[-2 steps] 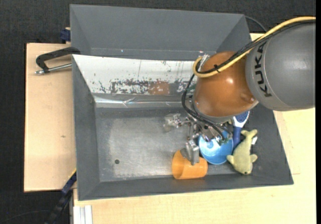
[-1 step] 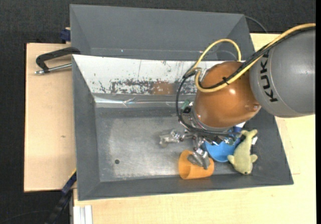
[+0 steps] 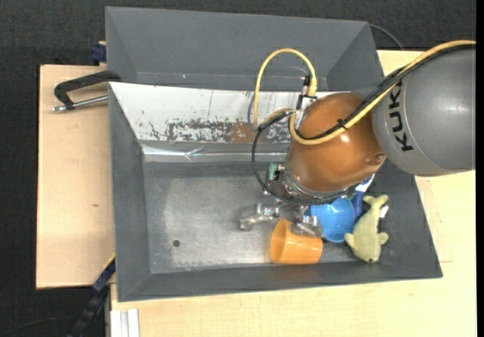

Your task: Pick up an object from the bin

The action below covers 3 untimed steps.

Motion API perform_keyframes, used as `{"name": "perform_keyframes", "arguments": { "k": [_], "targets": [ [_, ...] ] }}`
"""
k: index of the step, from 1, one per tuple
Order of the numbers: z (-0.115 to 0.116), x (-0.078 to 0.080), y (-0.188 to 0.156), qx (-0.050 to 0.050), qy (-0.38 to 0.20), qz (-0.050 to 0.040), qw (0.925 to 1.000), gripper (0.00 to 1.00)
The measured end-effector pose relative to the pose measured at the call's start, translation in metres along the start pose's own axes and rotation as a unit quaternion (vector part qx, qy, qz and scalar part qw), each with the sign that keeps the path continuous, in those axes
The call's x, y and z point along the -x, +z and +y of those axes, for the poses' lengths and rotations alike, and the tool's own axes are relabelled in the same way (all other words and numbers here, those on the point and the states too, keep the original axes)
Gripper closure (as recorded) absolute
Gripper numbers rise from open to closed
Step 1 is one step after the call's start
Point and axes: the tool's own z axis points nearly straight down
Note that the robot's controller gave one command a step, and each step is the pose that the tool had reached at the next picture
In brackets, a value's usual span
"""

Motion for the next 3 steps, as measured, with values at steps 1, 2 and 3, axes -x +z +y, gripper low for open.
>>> {"name": "perform_keyframes", "arguments": {
  "k": [1, 2, 3],
  "targets": [
    [-0.003, -0.007, -0.001, -0.001, 0.003, 0.0062, 1.0, 1.0],
    [0.002, 0.002, 0.006, -0.001, 0.001, -0.0068, 1.0, 0.0],
    [0.009, 0.002, 0.009, -0.003, -0.095, -0.0066, 0.9954, 0.0]
  ]
}}
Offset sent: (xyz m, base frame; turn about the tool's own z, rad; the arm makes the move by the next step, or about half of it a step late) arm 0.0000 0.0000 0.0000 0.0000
